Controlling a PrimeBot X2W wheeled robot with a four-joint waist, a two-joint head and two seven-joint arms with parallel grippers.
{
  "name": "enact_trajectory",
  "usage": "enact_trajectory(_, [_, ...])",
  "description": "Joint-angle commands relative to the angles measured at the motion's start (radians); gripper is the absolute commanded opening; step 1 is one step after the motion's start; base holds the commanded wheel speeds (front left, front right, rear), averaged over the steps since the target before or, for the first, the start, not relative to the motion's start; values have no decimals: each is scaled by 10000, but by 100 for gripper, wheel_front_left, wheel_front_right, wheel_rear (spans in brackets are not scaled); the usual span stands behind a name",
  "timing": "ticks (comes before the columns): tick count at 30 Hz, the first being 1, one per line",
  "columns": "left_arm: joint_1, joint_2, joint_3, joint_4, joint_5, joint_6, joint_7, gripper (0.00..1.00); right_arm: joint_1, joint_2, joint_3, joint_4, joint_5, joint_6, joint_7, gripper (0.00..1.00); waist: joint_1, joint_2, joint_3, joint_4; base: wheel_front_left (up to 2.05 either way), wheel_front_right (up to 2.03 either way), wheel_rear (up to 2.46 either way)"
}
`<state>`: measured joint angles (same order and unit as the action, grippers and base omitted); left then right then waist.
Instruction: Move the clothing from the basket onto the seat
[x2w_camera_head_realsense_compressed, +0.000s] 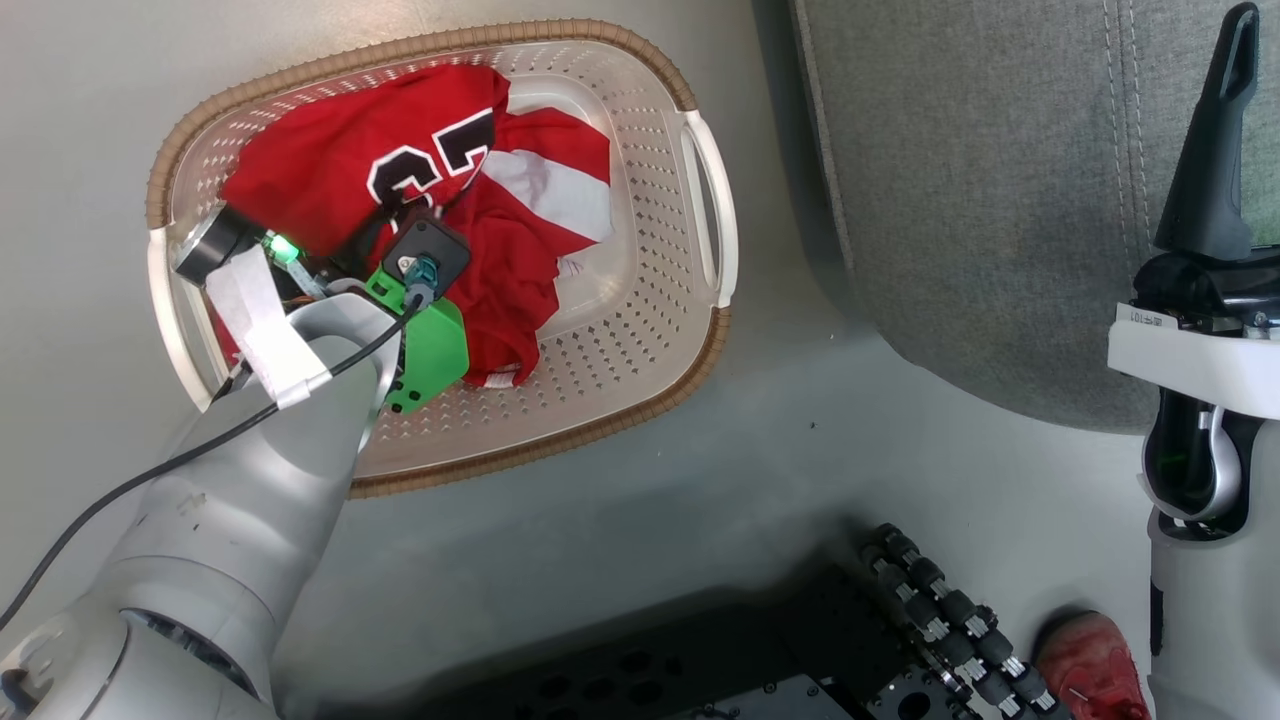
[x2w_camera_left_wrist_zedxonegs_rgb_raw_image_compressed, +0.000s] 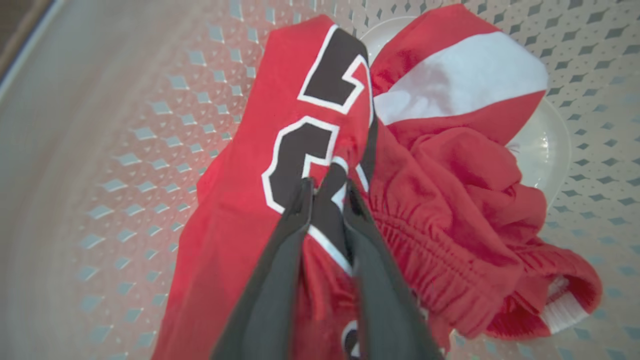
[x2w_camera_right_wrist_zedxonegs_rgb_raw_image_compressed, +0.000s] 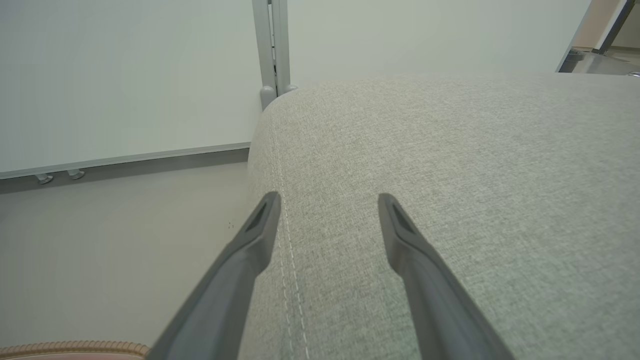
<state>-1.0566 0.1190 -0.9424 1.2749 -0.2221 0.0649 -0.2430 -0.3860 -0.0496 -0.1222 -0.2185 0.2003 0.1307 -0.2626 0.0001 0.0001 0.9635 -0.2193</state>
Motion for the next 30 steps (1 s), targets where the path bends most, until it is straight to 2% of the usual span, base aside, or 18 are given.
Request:
enact_trajectory(1, [-164,104,19,-18,-11,121,-92,0,-127,-15,-17,52,76,1,-35,100,-1,-1,-38,22,0,0,0])
enact_trajectory(6, [115,46,617,-467,-692,95,-232,0,-18,-16,-59,171,4,1,-35,100,-1,-1,-393,153,0,0,0])
enact_trajectory(13, [982,233,1330,-2222,-1144,148,-222,0,186,-18,-204,466,-92,1,-34,100,-1,-1,-1460,454,0,0,0])
enact_trajectory(19, [2386,366,2163,-3689,-1470,43,-224,0,687,-21,89,648,-595,-1,-34,100,-1,-1,-2899,717,0,0,0])
enact_trajectory(24, [3639,176,3021,-4590,-1857,-258,-215,0,1336,-22,213,872,-745,-1,-34,100,-1,-1,-4349,988,0,0,0])
enact_trajectory(30, [4953,-44,3832,-5560,-1757,-501,-215,0,2139,-24,358,1120,-815,1,-34,100,-1,-1,-5874,1249,0,0,0])
